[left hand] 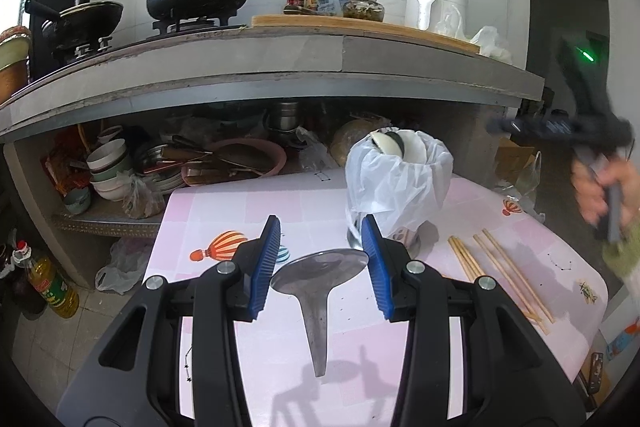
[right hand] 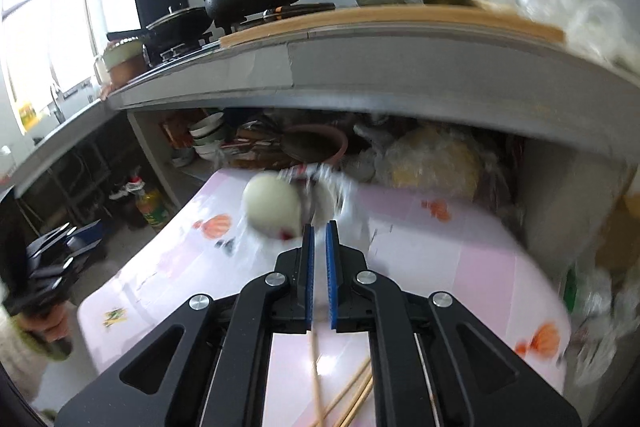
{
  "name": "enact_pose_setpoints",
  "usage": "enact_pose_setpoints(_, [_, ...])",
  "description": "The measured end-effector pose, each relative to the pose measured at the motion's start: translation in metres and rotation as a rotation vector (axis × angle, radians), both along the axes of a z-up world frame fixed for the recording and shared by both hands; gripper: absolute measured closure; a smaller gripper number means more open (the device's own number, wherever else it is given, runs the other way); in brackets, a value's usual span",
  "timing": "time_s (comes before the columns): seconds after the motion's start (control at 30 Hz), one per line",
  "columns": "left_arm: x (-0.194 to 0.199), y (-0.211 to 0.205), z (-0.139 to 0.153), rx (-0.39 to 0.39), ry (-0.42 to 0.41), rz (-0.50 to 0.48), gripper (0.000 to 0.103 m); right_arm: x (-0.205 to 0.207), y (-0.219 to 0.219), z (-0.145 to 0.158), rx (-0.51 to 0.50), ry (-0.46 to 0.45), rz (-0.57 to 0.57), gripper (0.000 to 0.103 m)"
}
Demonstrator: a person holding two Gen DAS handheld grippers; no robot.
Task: Organize utensils
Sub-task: 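Carry the large steel spoon with the left tool over the bagged holder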
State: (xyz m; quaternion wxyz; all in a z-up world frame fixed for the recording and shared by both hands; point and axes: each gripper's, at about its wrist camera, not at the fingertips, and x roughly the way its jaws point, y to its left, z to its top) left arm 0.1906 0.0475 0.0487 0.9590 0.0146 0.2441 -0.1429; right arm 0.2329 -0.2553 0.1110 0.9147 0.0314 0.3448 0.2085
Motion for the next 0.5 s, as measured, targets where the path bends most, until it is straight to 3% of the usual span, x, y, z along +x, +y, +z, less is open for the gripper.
enact_pose_setpoints(0.27, [0.014,-0.03,0.028,-0.004,-0.038,-0.059,0.063,-0.09,-0.001,-0.034,0.075,0.042,0.008,0.096])
enact_pose_setpoints(0.43, [0.028,-0.057,0.06,-0.029,-0.081,-0.109,0.063,-0.122,0.008,-0.066,0.01,0.08,-0.026,0.096])
enact_pose_setpoints(0.5, [0.037,-0.068,0.073,-0.037,-0.1,-0.122,0.063,-0.127,0.008,-0.075,0.036,0.111,-0.026,0.096])
